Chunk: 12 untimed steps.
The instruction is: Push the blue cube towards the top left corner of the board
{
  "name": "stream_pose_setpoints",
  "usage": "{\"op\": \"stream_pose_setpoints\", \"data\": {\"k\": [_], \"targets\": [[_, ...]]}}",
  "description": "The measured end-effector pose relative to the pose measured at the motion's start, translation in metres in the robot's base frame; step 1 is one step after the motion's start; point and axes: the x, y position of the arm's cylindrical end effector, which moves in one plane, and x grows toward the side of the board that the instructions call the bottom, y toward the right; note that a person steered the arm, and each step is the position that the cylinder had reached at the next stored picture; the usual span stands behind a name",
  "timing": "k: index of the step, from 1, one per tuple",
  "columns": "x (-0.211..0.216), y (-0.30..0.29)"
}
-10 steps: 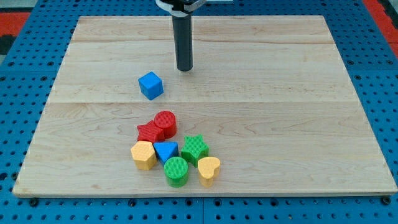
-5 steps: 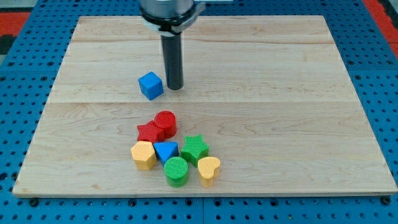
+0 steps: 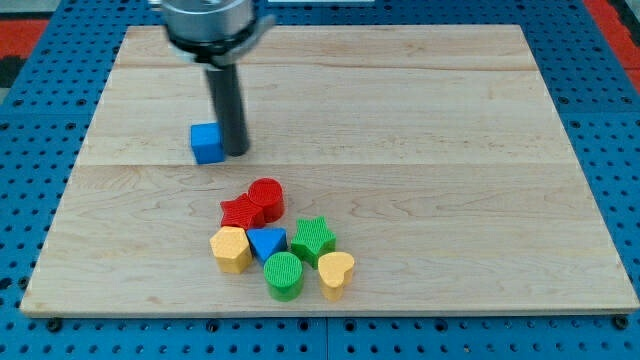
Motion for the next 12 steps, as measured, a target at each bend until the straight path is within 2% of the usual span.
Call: {"op": "stream_pose_setpoints", "data": {"k": [1,2,3,4,5,6,7,8,10,11,12], "targets": [[0.0,-0.05],[0.02,-0.051],[-0.005,-0.075],[-0.057,-0.082],[-0.074,-0.076],[-0.032,-0.047],[-0.01,-0.085],[-0.047,-0.113],[-0.117,-0.12],[-0.113,-0.125],[-0.137,-0.133]]}}
